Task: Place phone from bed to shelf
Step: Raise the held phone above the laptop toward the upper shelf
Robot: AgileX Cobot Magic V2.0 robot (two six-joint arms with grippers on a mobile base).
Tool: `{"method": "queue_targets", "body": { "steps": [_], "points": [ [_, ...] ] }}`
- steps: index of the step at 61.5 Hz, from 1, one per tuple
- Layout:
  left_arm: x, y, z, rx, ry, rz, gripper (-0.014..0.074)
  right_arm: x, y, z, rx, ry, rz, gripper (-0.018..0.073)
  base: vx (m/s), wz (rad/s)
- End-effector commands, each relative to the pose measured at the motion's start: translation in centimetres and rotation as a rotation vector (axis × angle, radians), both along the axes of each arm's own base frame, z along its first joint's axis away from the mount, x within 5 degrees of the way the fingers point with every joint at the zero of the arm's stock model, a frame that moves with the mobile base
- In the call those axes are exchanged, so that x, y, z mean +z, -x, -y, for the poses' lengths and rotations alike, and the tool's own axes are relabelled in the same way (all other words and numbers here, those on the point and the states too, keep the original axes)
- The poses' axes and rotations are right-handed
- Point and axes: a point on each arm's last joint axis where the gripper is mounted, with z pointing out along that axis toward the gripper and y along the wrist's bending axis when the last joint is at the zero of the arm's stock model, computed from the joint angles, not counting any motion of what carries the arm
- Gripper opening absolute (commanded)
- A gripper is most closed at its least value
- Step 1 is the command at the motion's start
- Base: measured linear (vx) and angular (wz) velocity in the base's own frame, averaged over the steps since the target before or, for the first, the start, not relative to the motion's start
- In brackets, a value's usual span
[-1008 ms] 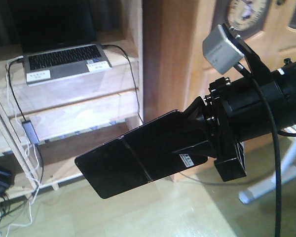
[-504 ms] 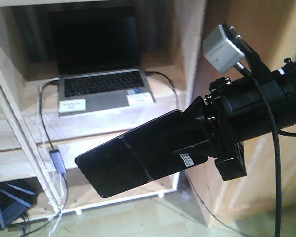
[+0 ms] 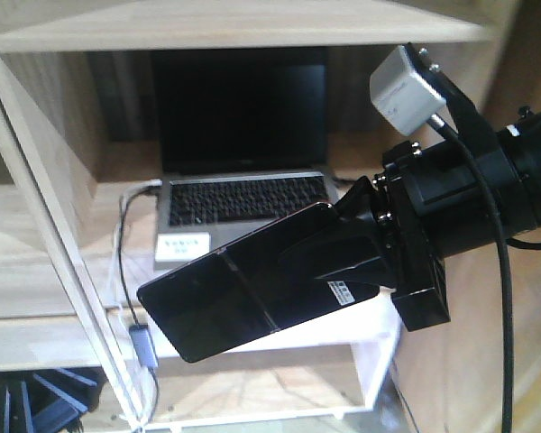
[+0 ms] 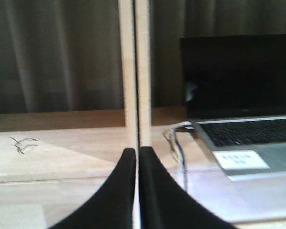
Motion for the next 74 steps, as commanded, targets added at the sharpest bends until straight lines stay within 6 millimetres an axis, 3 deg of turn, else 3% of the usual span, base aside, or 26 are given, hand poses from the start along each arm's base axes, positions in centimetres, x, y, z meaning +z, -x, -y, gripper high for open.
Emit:
{"method": "queue_targets", "body": {
  "steps": [1,74],
  "points": [
    [1.54,0.20,0.01,-0.002,0.016,0.104,0.0001,1.81,1.19,-0.06,0.044,-0.083,-0.001,-0.0002,0.28,0.21],
    [1.54,0.20,0.01,-0.002,0.016,0.104,0.0001,1.81,1.19,-0.06,0.044,-0.083,-0.001,-0.0002,0.13,0.04]
  ]
}}
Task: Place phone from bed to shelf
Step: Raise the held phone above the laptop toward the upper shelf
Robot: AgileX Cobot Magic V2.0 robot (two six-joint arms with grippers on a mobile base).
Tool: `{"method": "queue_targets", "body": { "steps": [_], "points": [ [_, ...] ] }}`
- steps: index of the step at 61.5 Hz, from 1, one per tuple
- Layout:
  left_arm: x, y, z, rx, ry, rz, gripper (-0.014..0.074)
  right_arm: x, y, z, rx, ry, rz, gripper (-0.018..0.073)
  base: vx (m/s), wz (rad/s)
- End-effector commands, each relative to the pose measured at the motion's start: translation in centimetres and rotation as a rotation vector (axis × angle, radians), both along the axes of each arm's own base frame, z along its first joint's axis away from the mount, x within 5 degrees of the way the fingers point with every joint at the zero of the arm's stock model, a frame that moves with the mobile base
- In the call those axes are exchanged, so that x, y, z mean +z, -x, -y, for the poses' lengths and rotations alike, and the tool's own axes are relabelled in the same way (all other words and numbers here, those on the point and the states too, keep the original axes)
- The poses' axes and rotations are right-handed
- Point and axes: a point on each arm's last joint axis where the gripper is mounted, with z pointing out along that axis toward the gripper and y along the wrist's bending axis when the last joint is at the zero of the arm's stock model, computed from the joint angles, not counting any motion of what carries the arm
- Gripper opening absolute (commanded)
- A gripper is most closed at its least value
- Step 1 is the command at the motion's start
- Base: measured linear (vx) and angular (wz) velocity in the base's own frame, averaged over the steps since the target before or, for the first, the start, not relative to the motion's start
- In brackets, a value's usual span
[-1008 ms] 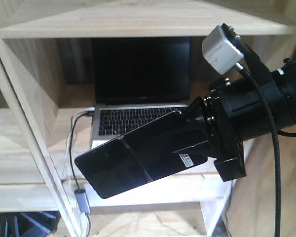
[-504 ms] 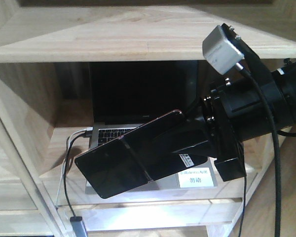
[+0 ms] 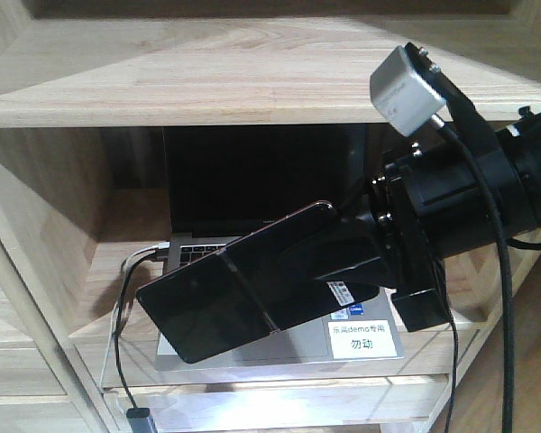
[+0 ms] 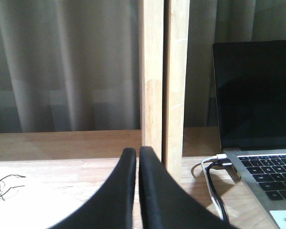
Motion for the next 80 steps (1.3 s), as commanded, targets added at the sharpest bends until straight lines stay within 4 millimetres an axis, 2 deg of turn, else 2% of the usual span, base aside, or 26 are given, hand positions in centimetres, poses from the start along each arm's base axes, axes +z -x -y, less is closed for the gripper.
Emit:
{"method": "queue_targets", "body": {
  "steps": [1,80],
  "points": [
    [1.54,0.20,0.01,-0.002,0.016,0.104,0.0001,1.81,1.19,-0.06,0.044,-0.083,-0.001,-0.0002,0.00,0.00],
    [1.54,0.20,0.01,-0.002,0.016,0.104,0.0001,1.81,1.19,-0.05,0.045,-0.083,-0.001,-0.0002,0.00,0.00]
  ]
}}
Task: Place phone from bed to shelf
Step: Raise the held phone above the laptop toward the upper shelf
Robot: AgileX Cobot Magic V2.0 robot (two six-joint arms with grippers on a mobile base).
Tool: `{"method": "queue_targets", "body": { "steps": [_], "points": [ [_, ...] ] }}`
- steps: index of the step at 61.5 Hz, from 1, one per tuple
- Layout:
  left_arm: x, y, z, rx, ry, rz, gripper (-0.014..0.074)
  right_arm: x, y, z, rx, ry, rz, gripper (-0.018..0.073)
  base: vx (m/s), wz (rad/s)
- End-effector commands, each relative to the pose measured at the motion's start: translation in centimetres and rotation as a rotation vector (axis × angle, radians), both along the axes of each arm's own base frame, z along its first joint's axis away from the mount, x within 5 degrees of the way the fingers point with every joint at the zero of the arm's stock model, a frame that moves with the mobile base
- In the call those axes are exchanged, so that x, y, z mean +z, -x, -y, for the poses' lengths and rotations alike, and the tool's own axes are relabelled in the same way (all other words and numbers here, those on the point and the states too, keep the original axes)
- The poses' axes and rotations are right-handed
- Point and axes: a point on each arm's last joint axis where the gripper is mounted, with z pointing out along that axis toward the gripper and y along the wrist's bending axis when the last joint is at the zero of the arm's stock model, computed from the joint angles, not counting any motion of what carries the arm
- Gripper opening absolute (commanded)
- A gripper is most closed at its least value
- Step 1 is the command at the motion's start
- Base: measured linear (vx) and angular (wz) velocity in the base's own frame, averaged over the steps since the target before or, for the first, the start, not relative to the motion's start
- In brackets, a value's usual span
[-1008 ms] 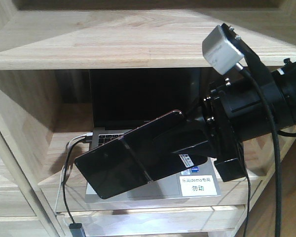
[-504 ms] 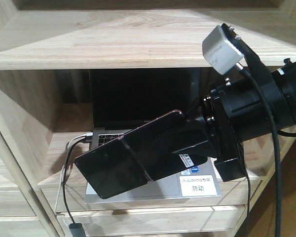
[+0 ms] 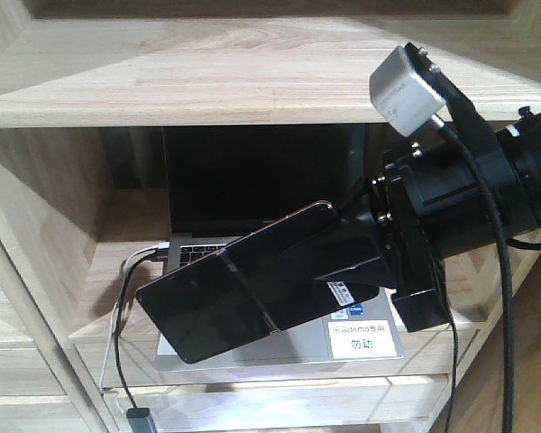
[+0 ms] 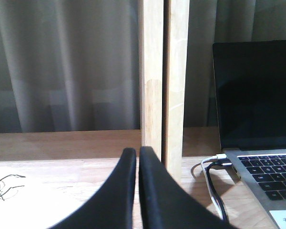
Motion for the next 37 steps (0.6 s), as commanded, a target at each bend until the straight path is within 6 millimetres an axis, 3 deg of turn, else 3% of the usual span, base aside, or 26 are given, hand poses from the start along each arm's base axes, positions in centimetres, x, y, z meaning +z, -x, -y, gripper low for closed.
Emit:
{"method": "queue_targets", "body": {
  "steps": [1,20,37],
  "points": [
    [1.5,0.2,0.0,-0.002,0.016,0.104,0.0001,1.8,1.2,-0.1,0.045,-0.083,-0.002,-0.0002,0.00,0.00],
    [1.5,0.2,0.0,-0.002,0.016,0.104,0.0001,3.9,2.7,0.4,0.014,-0.155,0.075,-0.0002,0.00,0.00],
    [1.5,0.2,0.0,-0.002,0.016,0.104,0.0001,8.8,3.6,1.0,-0.060,-0.241,0.213,-0.0002,0.00,0.00]
  ]
}}
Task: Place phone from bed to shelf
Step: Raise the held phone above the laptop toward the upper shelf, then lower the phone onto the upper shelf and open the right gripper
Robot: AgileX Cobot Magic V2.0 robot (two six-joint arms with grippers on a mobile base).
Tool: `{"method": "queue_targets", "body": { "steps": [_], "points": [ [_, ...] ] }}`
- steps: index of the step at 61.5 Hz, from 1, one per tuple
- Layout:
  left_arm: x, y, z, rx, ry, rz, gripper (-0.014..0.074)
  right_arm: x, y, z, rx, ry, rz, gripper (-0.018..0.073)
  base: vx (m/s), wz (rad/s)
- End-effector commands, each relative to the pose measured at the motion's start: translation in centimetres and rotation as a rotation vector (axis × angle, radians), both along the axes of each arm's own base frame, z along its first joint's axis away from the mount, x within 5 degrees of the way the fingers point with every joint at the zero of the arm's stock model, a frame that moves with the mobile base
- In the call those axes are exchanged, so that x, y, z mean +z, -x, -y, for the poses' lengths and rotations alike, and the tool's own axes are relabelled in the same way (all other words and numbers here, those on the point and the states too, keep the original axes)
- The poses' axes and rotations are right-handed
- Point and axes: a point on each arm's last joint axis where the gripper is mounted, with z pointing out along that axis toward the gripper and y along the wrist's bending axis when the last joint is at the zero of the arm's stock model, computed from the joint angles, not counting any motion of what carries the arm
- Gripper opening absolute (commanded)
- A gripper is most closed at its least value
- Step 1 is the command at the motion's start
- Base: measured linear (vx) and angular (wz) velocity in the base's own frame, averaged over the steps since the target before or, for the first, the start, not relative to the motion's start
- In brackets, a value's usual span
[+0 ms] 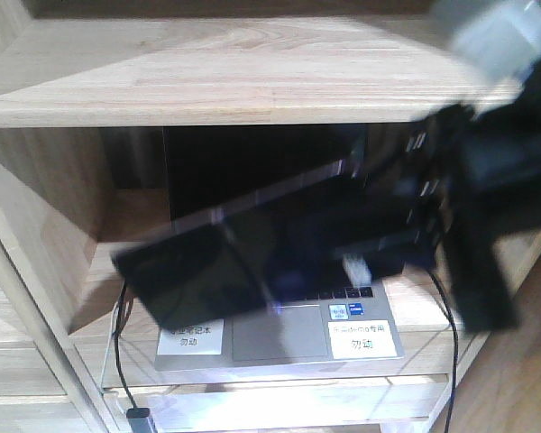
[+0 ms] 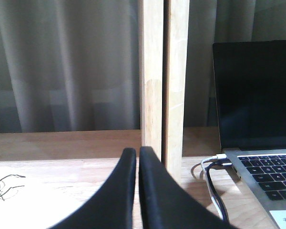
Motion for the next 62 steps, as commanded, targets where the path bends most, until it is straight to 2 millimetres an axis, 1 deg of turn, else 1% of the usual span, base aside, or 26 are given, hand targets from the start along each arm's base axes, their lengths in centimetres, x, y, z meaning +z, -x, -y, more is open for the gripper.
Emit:
{"method": "queue_targets", "body": {
  "steps": [1,7,17,22,30,40,48,54,58,62],
  "points": [
    [1.5,0.2,0.0,-0.002,0.016,0.104,0.0001,4.1,0.9,0.2,-0.045,-0.155,0.090,-0.0002,0.00,0.00],
    [1.5,0.2,0.0,-0.002,0.016,0.104,0.0001,6.0,0.9,0.4,-0.089,-0.201,0.166,-0.0002,0.00,0.00],
    [1.5,0.2,0.0,-0.002,0.016,0.104,0.0001,8.1,0.1,0.3,-0.136,-0.254,0.234,-0.0002,0.00,0.00],
    [1.5,0.2,0.0,-0.002,0.016,0.104,0.0001,8.7,-0.9,-0.2,-0.129,-0.283,0.230,-0.0002,0.00,0.00],
    [1.5,0.2,0.0,-0.002,0.016,0.104,0.0001,9.4,-2.9,-0.9,-0.133,-0.322,0.234,-0.0002,0.00,0.00],
    [1.5,0.2,0.0,-0.002,0.016,0.104,0.0001,9.8,-5.9,-1.9,-0.170,-0.375,0.249,-0.0002,0.00,0.00],
    [1.5,0.2,0.0,-0.002,0.016,0.104,0.0001,9.8,-8.8,-2.8,-0.220,-0.431,0.232,-0.0002,0.00,0.00],
    [1.5,0.2,0.0,-0.002,0.016,0.104,0.0001,9.4,-10.5,-4.3,-0.252,-0.461,0.225,-0.0002,0.00,0.00],
    [1.5,0.2,0.0,-0.002,0.016,0.104,0.0001,9.1,-11.3,-5.7,-0.256,-0.470,0.235,-0.0002,0.00,0.00],
    [1.5,0.2,0.0,-0.002,0.016,0.104,0.0001,8.7,-12.0,-6.7,-0.267,-0.464,0.255,-0.0002,0.00,0.00]
  ]
}}
